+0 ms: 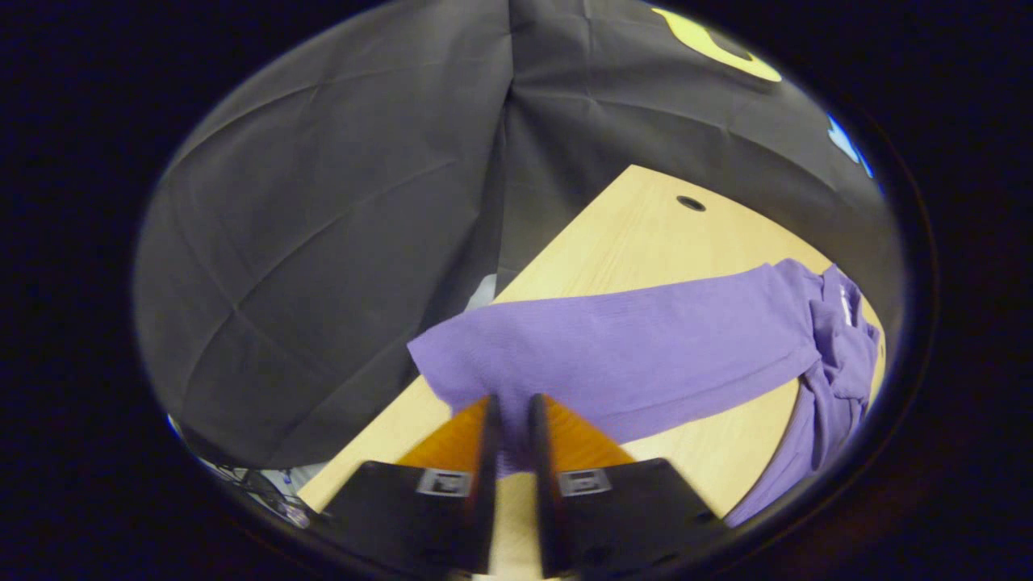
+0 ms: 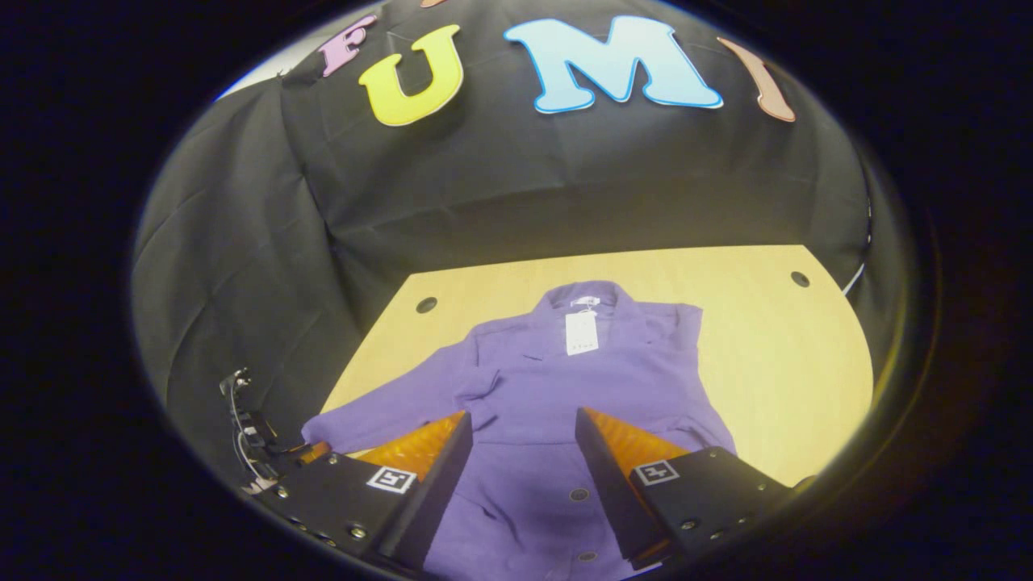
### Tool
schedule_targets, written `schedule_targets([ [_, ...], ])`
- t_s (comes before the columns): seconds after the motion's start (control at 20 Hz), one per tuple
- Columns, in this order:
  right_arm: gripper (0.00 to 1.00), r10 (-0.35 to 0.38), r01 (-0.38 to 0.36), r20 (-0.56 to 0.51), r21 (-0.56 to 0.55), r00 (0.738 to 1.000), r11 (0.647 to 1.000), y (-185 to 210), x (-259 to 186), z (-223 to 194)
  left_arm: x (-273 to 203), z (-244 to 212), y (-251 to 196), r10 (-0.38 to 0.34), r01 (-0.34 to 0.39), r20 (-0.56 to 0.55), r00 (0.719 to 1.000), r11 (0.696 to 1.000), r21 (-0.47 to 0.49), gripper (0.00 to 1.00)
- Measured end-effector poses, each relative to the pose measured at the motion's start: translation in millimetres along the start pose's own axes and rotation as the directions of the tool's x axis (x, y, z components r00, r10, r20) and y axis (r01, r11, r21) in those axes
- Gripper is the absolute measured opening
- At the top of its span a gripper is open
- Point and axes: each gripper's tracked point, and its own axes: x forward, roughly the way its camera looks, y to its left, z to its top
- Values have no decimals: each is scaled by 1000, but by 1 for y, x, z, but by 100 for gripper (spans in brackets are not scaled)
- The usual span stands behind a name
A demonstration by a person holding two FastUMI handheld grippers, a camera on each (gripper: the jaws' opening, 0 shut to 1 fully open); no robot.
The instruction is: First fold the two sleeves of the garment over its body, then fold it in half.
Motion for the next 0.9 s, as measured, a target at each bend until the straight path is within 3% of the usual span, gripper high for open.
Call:
schedule_targets([
  [0.05,83,-2,2,-1,-1,1000,1000,-1,0,-1,1,1,0,14,-14,-5,1000,1000,1,13],
  [0.15,83,-5,5,1,2,1000,1000,-6,-2,-1,1,1,0,36,-35,-11,999,999,32,13],
  [0.2,83,-7,7,1,6,1000,1000,-8,-1,-1,1,2,-2,49,-48,-19,999,998,52,7],
  [0.4,83,-15,15,11,23,1000,1000,-17,-5,3,2,6,-10,56,-49,-48,997,990,131,7],
  [0.55,82,-24,24,17,34,1000,999,-25,-6,6,-6,23,-20,48,-45,-12,999,980,192,6],
  [0.9,83,-39,37,16,95,999,995,-43,-10,-4,-37,95,-109,-91,61,118,989,971,232,7],
])
